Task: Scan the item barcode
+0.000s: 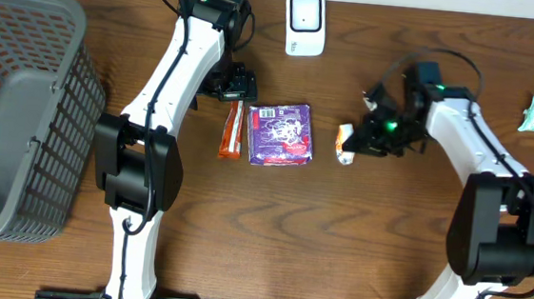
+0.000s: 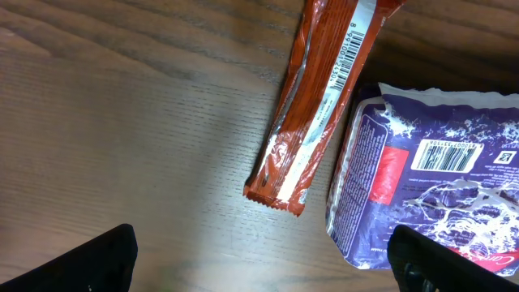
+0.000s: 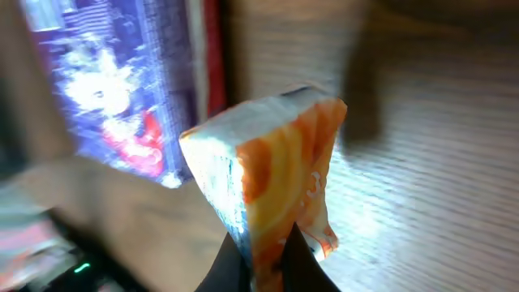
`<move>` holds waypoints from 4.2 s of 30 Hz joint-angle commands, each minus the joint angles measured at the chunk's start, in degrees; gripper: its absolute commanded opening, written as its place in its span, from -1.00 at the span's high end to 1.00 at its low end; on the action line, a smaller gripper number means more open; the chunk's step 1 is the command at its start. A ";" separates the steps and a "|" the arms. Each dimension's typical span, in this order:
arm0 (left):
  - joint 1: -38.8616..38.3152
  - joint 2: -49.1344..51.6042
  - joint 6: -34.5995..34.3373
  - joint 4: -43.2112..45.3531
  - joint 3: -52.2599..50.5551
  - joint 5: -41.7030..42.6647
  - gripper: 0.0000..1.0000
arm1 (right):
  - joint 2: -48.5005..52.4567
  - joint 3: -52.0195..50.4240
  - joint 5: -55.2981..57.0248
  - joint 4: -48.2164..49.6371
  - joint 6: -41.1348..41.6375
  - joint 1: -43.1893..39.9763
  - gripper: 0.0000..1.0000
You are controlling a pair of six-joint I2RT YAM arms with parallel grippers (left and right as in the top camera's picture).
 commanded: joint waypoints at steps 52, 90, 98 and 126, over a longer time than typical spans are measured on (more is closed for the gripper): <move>0.24 0.74 -0.50 -0.35 -0.33 -0.72 -0.95 | 3.37 -6.49 13.20 5.27 8.33 -1.55 0.15; 0.24 0.74 -0.52 -0.35 -0.33 -0.72 -0.96 | 1.92 0.22 -10.38 -10.80 -20.02 -1.75 0.97; 0.24 0.74 -0.50 -0.33 -0.33 -0.72 -0.96 | -0.42 10.78 35.87 -2.54 8.24 6.67 0.98; 0.24 0.74 -0.52 -0.35 -0.33 -0.72 -0.96 | 16.48 16.46 66.93 68.28 -17.62 22.38 0.98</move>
